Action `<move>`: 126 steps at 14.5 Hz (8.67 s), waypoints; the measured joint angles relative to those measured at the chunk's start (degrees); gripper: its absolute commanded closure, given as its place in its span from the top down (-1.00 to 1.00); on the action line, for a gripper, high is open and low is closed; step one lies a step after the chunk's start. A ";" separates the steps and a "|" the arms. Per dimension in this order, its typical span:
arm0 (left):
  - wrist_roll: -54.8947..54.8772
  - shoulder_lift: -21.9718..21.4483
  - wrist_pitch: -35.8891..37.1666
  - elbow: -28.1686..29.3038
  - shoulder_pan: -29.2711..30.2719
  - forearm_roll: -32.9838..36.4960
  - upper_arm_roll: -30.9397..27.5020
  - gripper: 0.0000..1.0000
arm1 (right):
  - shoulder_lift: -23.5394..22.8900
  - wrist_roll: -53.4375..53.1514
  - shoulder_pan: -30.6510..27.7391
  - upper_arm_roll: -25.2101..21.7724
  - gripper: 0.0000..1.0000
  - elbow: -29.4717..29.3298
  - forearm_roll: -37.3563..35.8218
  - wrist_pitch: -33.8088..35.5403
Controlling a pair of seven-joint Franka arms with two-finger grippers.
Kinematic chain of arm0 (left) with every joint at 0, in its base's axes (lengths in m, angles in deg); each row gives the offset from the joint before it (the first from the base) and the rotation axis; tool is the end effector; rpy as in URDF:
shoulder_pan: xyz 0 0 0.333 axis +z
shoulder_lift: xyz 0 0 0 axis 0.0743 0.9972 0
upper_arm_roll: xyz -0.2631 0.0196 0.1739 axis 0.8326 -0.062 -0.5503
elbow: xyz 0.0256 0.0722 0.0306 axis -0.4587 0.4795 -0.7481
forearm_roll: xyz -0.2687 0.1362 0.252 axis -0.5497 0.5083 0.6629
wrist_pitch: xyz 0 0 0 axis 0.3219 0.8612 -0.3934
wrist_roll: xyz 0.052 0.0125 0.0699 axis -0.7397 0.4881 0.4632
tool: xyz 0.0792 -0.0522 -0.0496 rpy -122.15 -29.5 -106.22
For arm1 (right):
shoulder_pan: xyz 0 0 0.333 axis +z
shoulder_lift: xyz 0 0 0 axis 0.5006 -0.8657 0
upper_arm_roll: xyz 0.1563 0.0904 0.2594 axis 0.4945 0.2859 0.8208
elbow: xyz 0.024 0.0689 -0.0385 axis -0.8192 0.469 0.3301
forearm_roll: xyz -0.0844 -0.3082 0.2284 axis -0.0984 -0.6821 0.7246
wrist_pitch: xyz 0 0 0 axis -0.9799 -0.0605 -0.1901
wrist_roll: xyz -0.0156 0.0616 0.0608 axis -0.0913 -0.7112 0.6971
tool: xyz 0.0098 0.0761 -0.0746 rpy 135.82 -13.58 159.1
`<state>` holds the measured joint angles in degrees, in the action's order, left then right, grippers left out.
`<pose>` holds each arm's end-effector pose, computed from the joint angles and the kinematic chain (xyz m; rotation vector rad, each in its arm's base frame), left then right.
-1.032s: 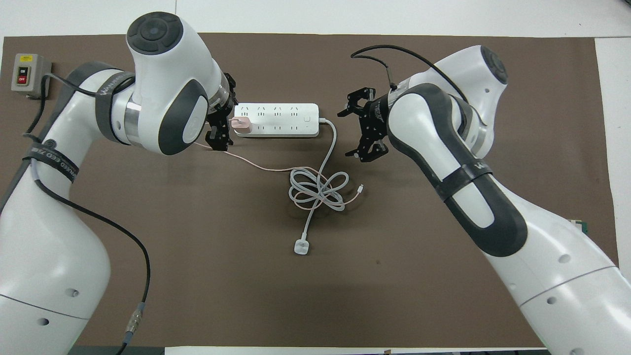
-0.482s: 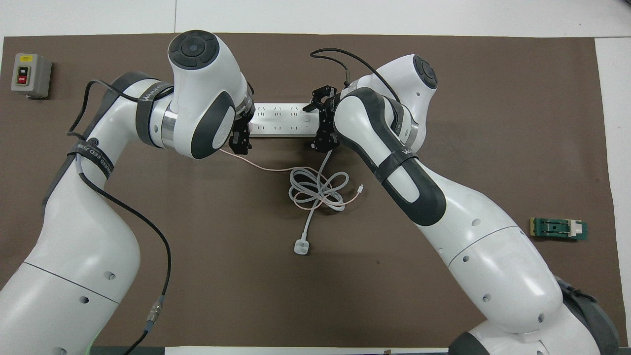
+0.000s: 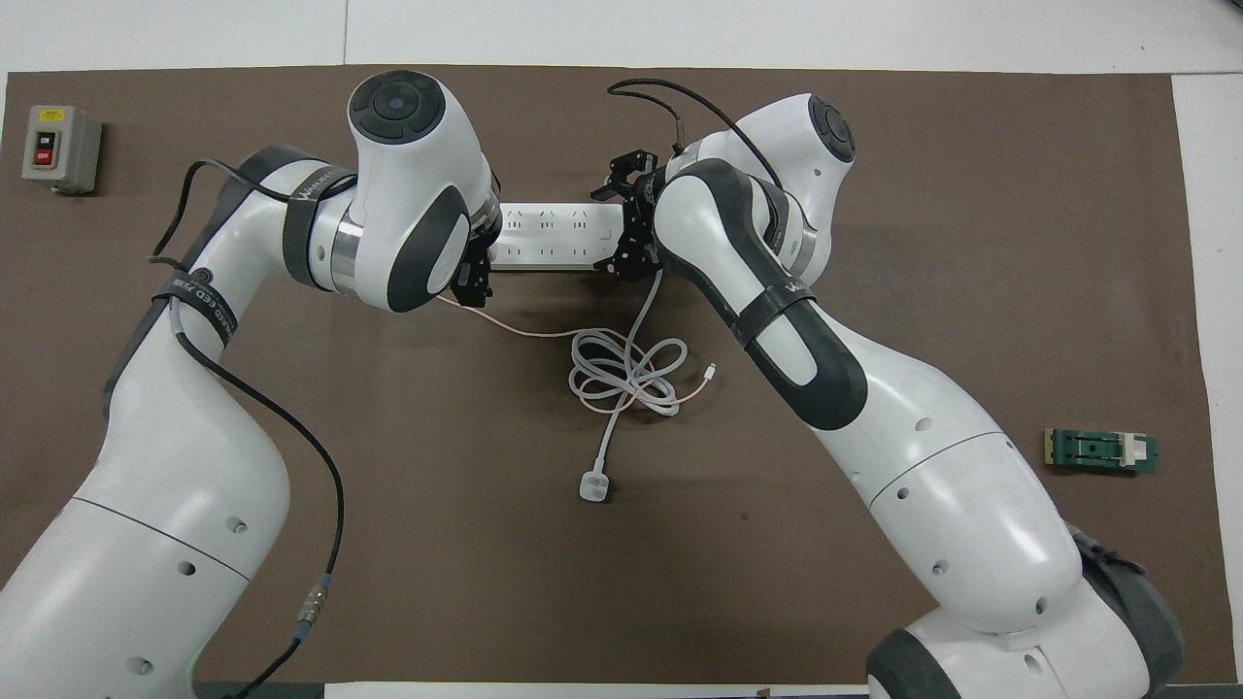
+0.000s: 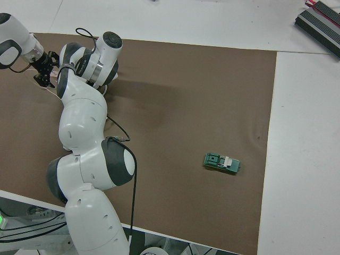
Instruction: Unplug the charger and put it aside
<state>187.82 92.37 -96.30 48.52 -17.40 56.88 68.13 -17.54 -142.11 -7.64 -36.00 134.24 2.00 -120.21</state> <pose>0.6468 -0.3045 0.3384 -2.3845 -1.9818 0.0821 0.7153 0.3216 0.2720 -1.8437 1.8057 0.6850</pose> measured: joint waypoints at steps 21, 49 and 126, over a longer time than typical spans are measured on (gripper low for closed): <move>-3.85 0.85 -1.76 -0.85 0.17 0.09 -0.63 -1.00 | -2.38 -0.47 1.36 0.02 -0.08 -1.38 -2.35 -1.66; -35.50 -2.52 15.89 -6.29 -0.03 0.09 -0.61 -1.00 | -2.53 -0.47 1.48 0.03 1.00 -1.39 -2.47 -2.36; -96.89 -35.37 21.98 13.09 24.25 -2.24 -4.92 1.00 | 54.23 89.18 -21.74 -1.59 1.00 26.62 -48.25 36.65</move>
<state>90.93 57.00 -74.32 61.61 6.85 54.63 63.21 36.69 -52.93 -29.38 -37.58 160.86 -46.25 -83.56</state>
